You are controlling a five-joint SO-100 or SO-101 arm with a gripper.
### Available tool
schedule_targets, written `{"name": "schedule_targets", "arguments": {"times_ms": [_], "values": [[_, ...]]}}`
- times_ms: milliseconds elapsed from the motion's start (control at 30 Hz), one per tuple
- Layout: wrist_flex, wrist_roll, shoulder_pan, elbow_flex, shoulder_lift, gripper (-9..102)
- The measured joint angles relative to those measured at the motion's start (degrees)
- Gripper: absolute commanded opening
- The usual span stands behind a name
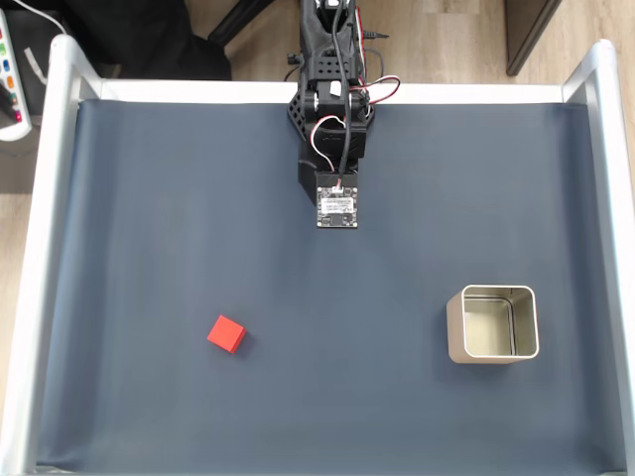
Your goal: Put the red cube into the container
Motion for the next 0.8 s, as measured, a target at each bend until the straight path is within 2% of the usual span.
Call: {"name": "schedule_targets", "arguments": {"times_ms": [433,600,800], "values": [[-0.79,3.52,-3.52,0.00,0.00,3],[-7.82,7.38,0.35,0.00,-2.37,0],[-17.49,8.79,7.65,-5.89,-14.68,0]]}}
